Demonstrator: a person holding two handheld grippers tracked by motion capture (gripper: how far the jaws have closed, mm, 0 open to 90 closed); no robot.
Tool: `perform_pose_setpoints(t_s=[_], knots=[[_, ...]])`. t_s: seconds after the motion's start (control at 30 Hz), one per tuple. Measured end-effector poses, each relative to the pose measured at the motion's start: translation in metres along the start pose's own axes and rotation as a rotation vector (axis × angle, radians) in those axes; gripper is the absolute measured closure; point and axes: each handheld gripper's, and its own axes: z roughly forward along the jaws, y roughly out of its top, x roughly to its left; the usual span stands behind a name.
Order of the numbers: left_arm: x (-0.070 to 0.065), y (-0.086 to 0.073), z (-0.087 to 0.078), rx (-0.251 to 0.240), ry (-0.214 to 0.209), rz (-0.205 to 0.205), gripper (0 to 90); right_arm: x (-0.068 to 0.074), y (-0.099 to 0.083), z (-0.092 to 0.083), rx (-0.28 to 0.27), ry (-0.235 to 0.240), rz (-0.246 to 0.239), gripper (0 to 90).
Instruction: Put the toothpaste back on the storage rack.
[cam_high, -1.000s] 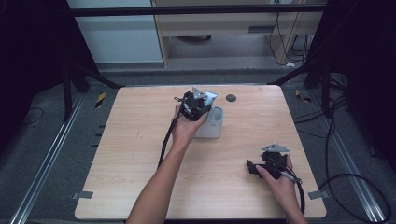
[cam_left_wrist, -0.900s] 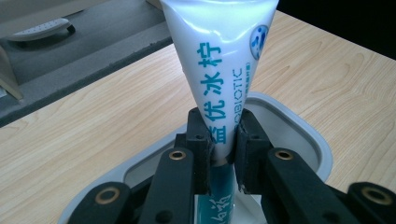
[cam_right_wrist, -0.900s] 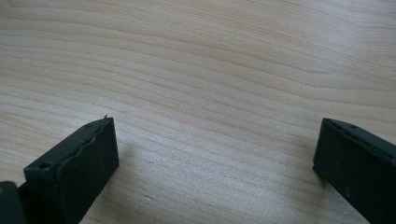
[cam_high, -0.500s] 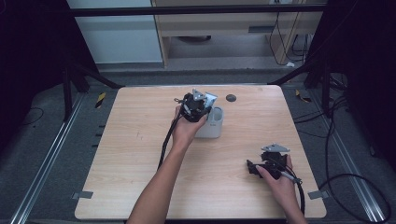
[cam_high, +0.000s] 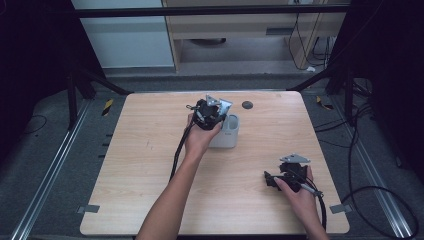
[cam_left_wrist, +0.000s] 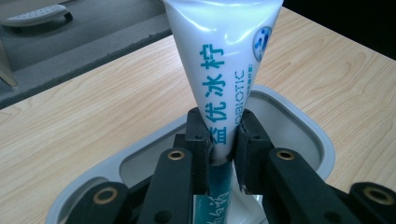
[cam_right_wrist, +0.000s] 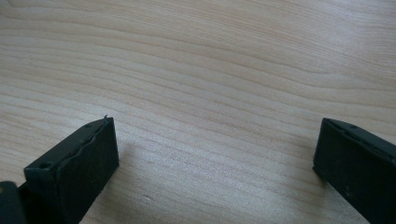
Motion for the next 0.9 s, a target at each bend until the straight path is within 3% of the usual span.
perform_pose_setpoints(t_s=[0.9], knots=[[0.0009, 0.0035, 0.0022, 0.015, 0.002, -0.023, 75.7, 0.0001, 0.0000, 0.0000, -0.001, 0.001, 0.001, 0.3]])
